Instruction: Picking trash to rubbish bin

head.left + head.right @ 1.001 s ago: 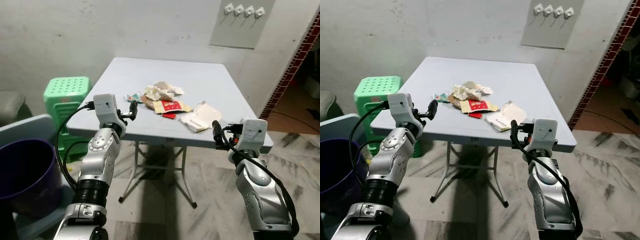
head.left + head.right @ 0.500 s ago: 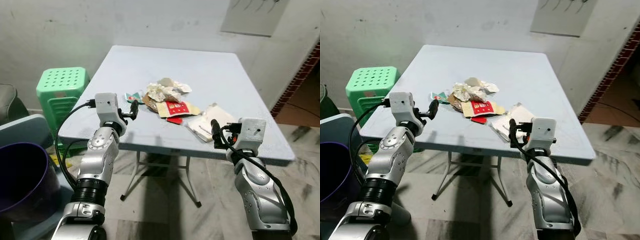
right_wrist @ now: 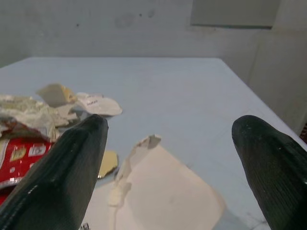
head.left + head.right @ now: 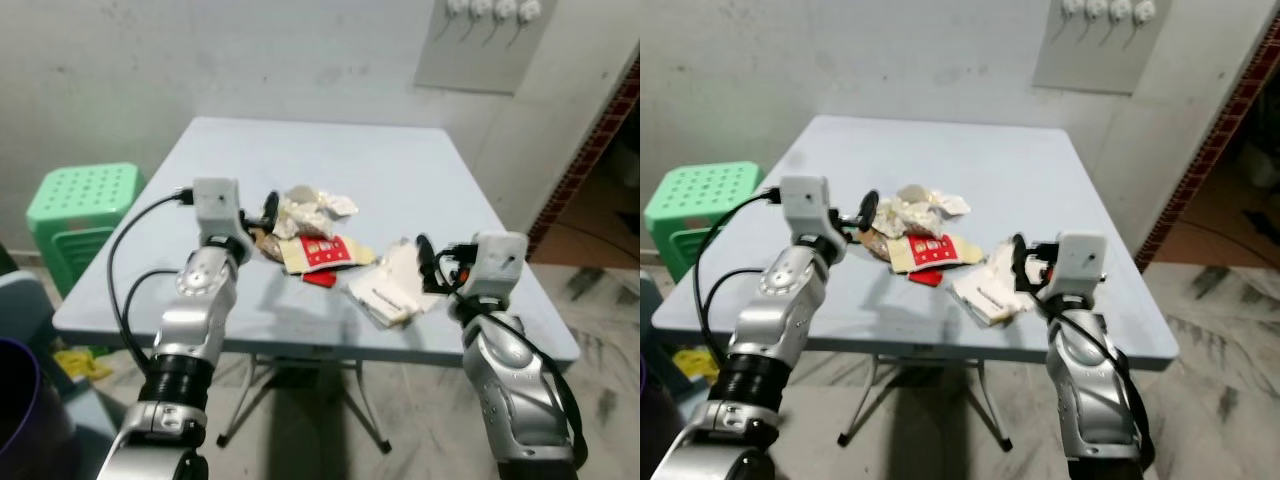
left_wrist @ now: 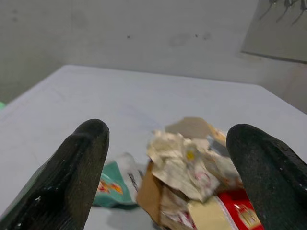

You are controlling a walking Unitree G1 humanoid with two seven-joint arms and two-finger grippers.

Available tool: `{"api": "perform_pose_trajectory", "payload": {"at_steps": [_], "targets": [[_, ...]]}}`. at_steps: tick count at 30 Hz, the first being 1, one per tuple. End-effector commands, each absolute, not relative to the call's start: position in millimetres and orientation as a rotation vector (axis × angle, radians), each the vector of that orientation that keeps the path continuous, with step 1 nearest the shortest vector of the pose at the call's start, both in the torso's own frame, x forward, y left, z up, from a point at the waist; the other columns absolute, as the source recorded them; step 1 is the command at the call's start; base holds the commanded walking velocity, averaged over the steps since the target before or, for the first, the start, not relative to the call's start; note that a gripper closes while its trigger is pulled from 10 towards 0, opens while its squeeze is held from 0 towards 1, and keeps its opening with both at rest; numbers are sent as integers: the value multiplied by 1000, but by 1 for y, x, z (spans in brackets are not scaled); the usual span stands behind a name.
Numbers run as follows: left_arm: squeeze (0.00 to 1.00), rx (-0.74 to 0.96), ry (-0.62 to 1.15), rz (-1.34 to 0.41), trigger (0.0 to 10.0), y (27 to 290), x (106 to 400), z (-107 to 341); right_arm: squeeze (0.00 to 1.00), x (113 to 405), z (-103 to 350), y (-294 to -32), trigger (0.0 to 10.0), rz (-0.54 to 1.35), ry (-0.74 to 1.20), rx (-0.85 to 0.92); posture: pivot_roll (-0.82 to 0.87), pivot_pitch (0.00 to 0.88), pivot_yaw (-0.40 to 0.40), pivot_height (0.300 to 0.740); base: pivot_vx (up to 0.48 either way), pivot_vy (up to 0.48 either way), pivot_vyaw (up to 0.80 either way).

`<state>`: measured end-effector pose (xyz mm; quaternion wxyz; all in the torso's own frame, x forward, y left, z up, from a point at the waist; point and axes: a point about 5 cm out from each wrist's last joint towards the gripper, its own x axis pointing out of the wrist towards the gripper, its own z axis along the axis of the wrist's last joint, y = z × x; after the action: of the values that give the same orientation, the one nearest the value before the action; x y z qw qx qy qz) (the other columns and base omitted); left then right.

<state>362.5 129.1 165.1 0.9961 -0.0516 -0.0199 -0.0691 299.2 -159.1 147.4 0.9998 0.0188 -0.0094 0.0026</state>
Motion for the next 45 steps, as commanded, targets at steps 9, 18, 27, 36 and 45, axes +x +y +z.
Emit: {"api": "perform_pose_trajectory", "payload": {"at_steps": [9, 18, 27, 36, 45], "targets": [[0, -101, -53, -299, 10000, 108, 354, 164, 0, 296, 151, -164, 10000, 30, -42, 24, -125, 59, -41, 740, 0, 0, 0], [0, -1, -29, -491, 10000, 87, 337, 150, 0, 294, 150, -168, 10000, 68, -40, -12, -134, 71, -38, 740, 0, 0, 0], [0, 38, -15, -648, 10000, 74, 323, 143, 0, 292, 138, -180, 10000, 121, 7, -46, -150, 93, -32, 740, 0, 0, 0], [0, 61, -7, -761, 10000, 60, 312, 140, 0, 295, 135, -196, 10000, 169, 13, -66, -164, 120, -20, 740, 0, 0, 0], [0, 60, -10, -826, 10000, 50, 309, 143, 0, 314, 139, -218, 10000, 115, 7, -35, -181, 146, -5, 740, 0, 0, 0]]}}
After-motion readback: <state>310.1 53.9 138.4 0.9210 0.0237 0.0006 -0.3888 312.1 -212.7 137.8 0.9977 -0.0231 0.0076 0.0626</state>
